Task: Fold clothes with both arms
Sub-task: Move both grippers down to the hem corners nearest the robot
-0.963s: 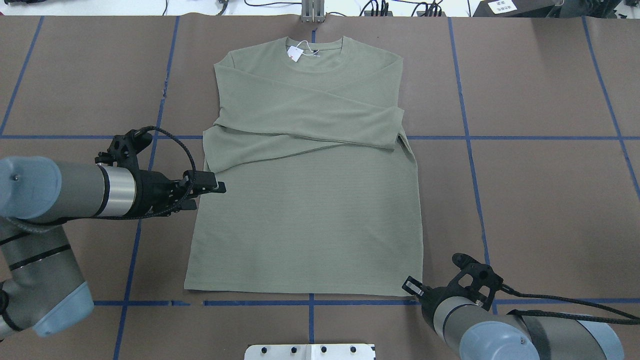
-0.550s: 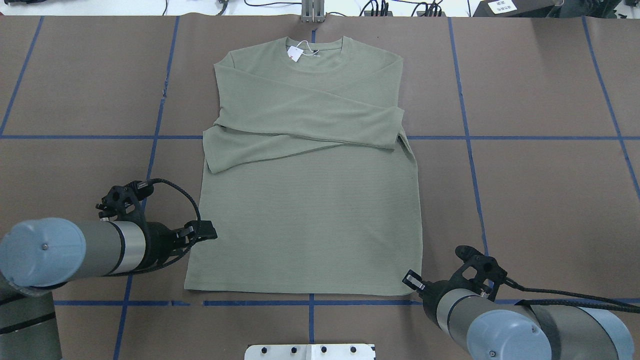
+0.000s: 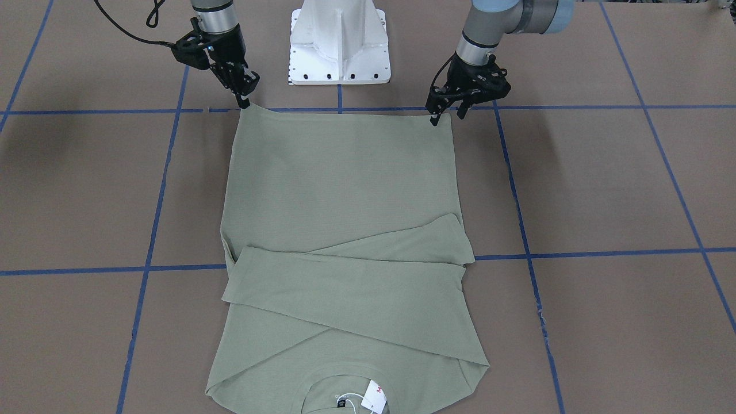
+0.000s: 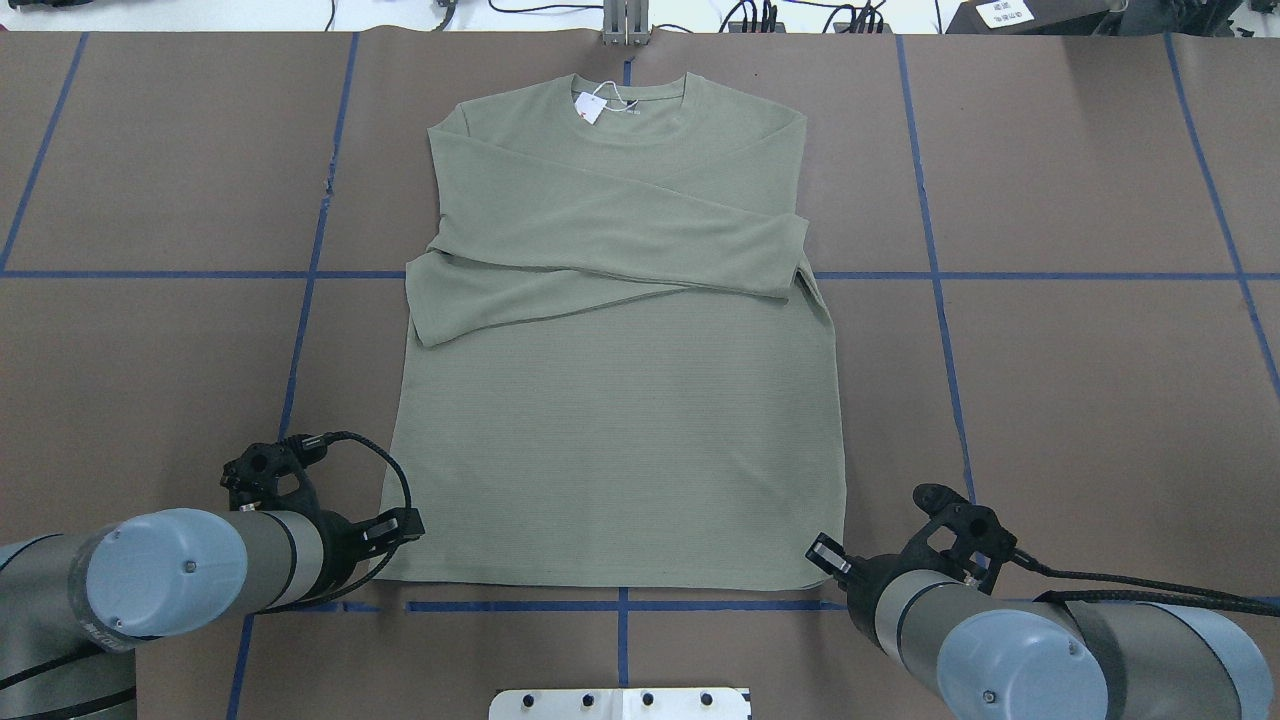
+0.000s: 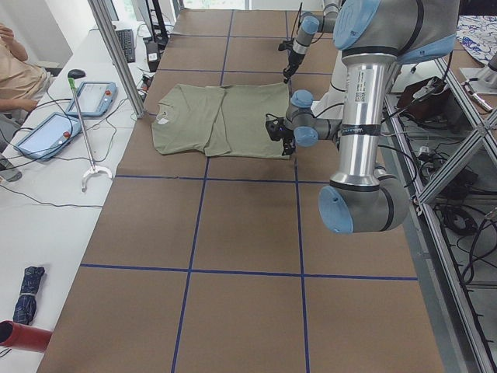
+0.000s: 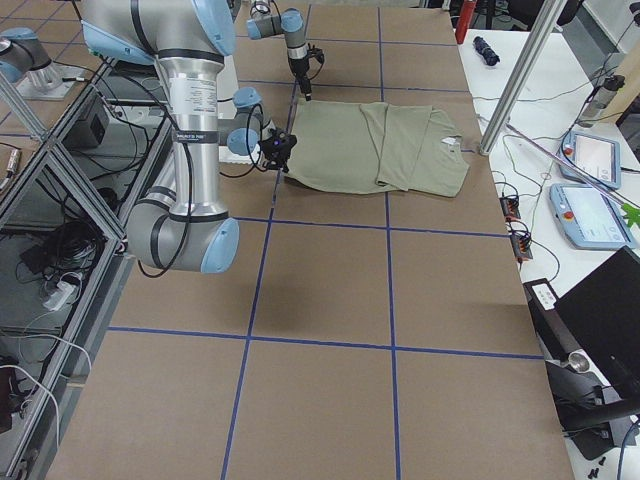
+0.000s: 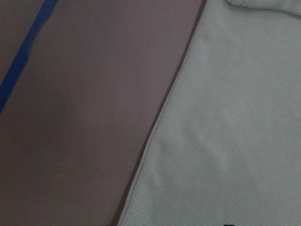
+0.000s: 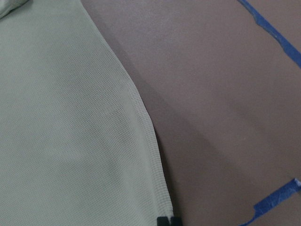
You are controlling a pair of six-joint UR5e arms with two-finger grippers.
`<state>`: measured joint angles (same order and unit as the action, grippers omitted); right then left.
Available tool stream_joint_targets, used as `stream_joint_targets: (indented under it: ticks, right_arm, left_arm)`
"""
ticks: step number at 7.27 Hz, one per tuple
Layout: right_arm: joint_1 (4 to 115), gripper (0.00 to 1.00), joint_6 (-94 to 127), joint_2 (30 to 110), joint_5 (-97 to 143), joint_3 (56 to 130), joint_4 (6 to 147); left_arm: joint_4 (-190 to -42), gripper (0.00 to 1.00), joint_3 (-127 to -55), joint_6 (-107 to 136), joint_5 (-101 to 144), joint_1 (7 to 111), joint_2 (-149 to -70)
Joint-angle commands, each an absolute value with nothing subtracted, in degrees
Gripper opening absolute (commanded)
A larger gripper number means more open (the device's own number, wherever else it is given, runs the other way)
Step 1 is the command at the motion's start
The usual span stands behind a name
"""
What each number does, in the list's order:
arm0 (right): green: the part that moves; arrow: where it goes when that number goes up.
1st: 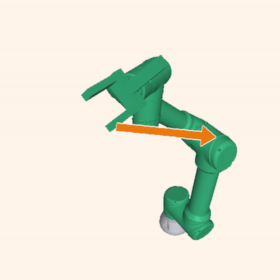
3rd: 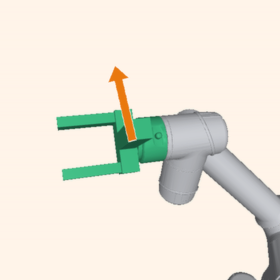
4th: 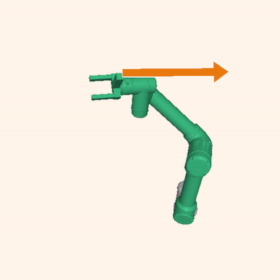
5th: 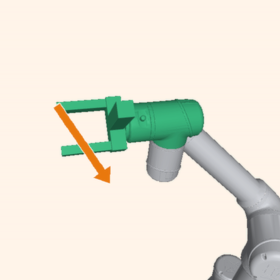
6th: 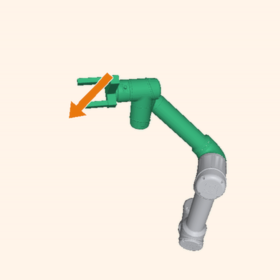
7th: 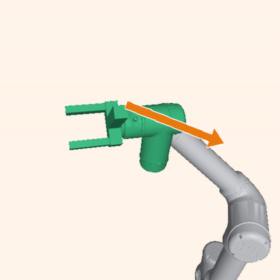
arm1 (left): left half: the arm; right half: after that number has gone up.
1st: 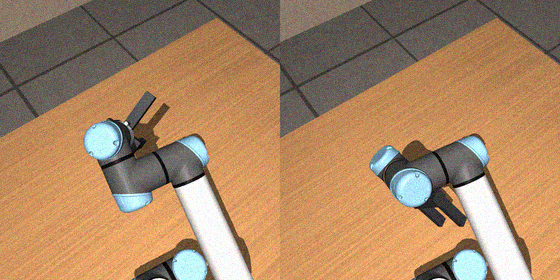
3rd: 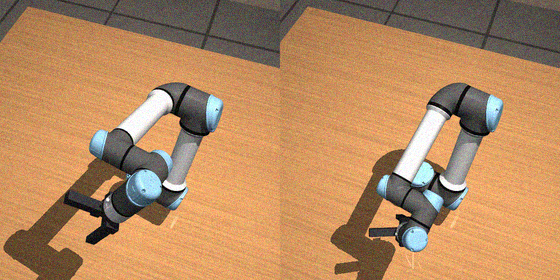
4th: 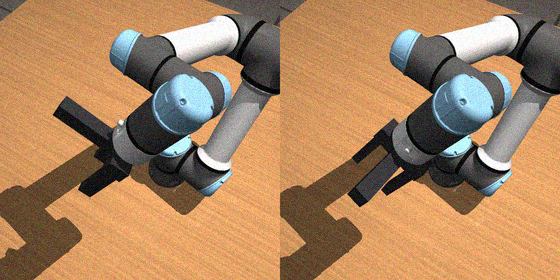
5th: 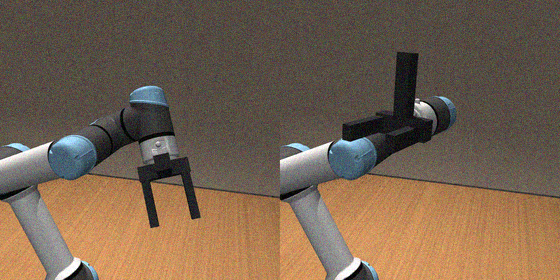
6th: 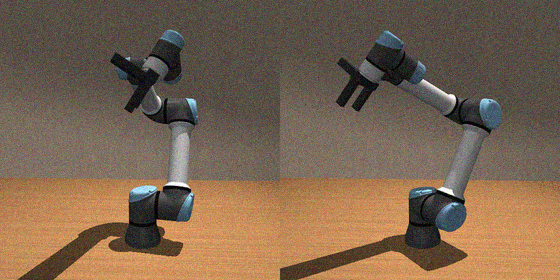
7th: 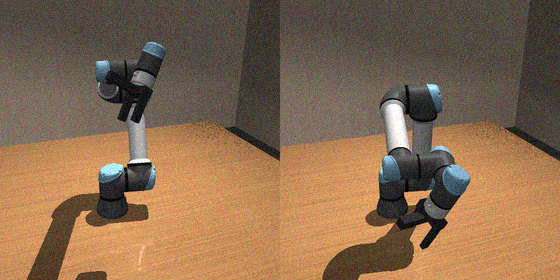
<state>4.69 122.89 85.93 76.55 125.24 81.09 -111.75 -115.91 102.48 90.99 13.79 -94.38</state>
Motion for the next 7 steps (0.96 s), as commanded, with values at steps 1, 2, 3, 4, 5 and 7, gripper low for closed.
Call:
stream_joint_targets:
  ticks: [1, 2, 3, 4, 5, 7]
  right_arm:
    - [4.7, 0.00, 122.9, 85.9, 76.6, 125.2, 81.1]
    - [4.7, 0.00, 122.9, 85.9, 76.6, 125.2, 81.0]
    - [4.7, 0.00, 122.9, 85.9, 76.6, 125.2, 81.1]
    - [4.7, 0.00, 122.9, 85.9, 76.6, 125.2, 81.1]
    - [4.8, 0.00, 122.9, 85.3, 76.5, 125.2, 81.1]
    - [4.8, 0.00, 122.9, 85.2, 76.5, 125.2, 81.1]
  left_arm:
    - [-111.6, 0.68, -115.0, 102.7, 91.1, 13.1, -94.6]
    - [-111.5, 0.67, -115.3, 102.7, 91.2, 13.0, -94.6]
    - [-111.5, 0.67, -115.5, 102.7, 91.2, 13.0, -94.6]
    - [-111.4, 0.66, -115.4, 102.7, 91.2, 12.7, -94.3]
    - [-111.4, 0.64, -115.4, 102.7, 91.2, 12.5, -94.2]
    - [-111.4, 0.42, -115.5, 102.7, 91.3, 12.4, -94.2]
